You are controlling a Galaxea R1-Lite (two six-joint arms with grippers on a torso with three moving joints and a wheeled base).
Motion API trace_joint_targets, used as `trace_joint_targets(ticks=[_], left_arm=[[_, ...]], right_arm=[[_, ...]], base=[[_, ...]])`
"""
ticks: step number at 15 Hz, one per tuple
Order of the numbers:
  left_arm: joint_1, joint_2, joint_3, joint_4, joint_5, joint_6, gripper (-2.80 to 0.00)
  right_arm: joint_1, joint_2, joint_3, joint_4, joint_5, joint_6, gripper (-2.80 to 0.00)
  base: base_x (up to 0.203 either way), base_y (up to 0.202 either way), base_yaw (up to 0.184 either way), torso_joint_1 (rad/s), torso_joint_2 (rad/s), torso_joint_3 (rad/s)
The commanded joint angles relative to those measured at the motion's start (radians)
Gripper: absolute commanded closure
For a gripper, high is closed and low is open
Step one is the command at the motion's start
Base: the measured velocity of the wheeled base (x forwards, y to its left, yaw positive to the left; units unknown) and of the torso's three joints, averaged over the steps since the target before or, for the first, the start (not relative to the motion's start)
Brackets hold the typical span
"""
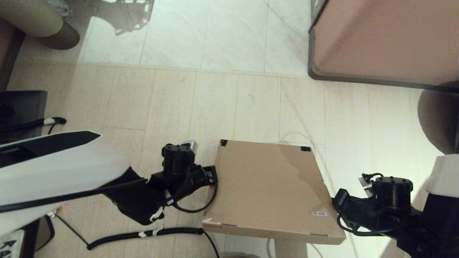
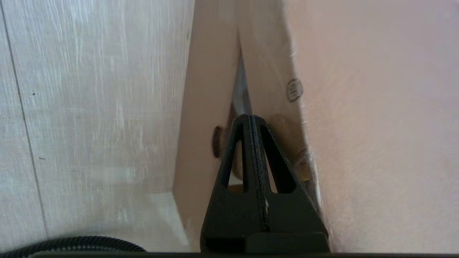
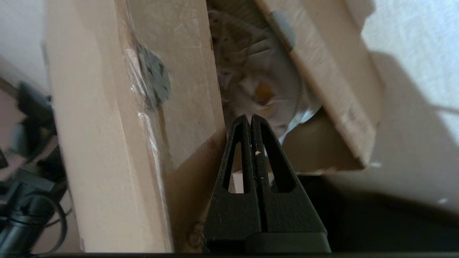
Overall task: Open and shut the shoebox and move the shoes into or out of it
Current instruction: Open the shoe box
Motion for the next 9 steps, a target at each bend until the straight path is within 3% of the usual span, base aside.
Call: trace_joint_targets(ticks=[1, 9], left_arm=[[-0.002, -0.038, -0.001, 0.006, 0.002, -0.011, 0.0], [-0.013, -0.045, -0.044, 0.015, 0.028, -0.012, 0.0]], right_arm=[[0.0, -0.048, 0.027, -0.006, 0.012, 0.035, 0.0], [0.001, -0.152, 0.136, -0.007, 0.069, 0.059, 0.0]], base=[[0.0, 0.0, 0.0, 0.0, 0.0, 0.0], [0.0, 0.0, 0.0, 0.0, 0.0, 0.0]])
